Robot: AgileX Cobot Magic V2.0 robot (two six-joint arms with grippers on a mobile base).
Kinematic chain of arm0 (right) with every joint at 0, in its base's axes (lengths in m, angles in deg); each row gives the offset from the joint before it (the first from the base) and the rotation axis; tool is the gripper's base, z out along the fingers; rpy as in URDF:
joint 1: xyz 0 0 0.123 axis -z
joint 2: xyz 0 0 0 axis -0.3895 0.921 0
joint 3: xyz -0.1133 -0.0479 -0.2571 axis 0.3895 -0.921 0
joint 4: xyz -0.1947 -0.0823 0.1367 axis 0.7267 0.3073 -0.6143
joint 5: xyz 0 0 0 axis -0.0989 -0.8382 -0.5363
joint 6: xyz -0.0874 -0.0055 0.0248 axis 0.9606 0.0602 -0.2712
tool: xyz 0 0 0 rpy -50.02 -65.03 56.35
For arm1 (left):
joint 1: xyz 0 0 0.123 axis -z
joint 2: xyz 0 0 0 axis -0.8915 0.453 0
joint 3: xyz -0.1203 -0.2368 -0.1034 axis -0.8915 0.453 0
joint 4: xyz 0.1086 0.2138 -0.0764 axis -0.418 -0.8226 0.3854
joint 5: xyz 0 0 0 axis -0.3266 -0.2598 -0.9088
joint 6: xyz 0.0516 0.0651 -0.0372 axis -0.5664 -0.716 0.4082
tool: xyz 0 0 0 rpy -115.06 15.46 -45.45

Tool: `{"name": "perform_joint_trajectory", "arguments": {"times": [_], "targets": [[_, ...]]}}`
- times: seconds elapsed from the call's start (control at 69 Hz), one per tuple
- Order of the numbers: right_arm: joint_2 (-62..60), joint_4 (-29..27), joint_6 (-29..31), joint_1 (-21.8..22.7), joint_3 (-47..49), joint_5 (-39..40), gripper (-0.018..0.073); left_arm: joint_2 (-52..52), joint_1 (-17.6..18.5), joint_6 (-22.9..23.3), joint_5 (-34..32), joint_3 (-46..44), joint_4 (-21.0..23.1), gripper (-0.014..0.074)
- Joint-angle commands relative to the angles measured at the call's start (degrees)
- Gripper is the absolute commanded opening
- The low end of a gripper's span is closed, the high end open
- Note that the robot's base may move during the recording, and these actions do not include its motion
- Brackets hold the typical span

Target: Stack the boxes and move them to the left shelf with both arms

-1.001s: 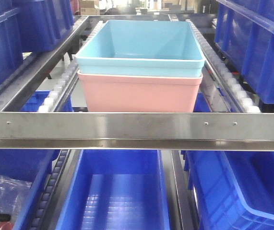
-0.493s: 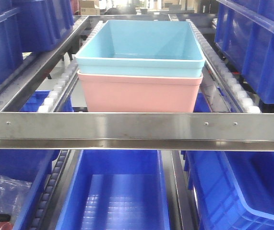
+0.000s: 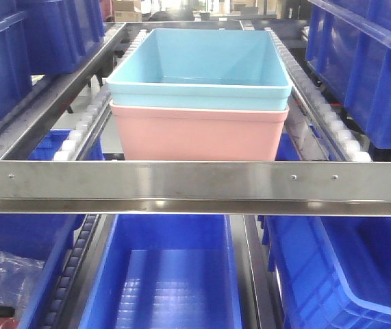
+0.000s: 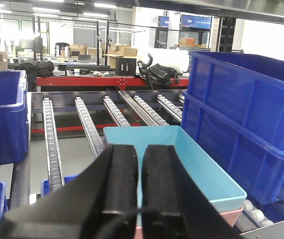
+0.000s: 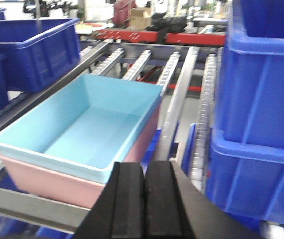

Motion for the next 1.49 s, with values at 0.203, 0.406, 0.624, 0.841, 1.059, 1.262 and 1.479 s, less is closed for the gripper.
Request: {"name": "perform_joint_trajectory", "arguments": {"times": [0.203, 0.406, 0.624, 0.841, 1.059, 1.262, 1.479], "targets": [[-12.58, -9.52, 11.67, 8.67, -12.35, 10.56, 0.0052, 0.14, 0.21, 0.43, -4.98, -1.70, 0.29, 0.0011], [-21.54, -9.63, 11.63, 11.15, -18.41, 10.28, 0.0052, 0.14, 0.21, 0.43, -4.98, -1.70, 0.29, 0.0011], [-25.40, -9.63, 11.63, 11.15, -22.23, 10.26, 0.0052, 0.14, 0.21, 0.43, -4.98, -1.70, 0.29, 0.0011], [-25.41, -9.63, 11.63, 11.15, -22.23, 10.52, 0.0052, 0.14, 0.21, 0.43, -5.11, -1.70, 0.29, 0.0011], [-25.41, -9.63, 11.63, 11.15, -22.23, 10.52, 0.0052, 0.14, 0.21, 0.43, -5.11, -1.70, 0.29, 0.0011], [-25.41, -9.63, 11.63, 11.15, -22.23, 10.52, 0.0052, 0.14, 0.21, 0.43, -5.11, -1.70, 0.29, 0.0011], [-25.41, -9.63, 11.63, 11.15, -22.23, 10.52, 0.0052, 0.14, 0.21, 0.43, -4.90, -1.70, 0.12, 0.0011]]}}
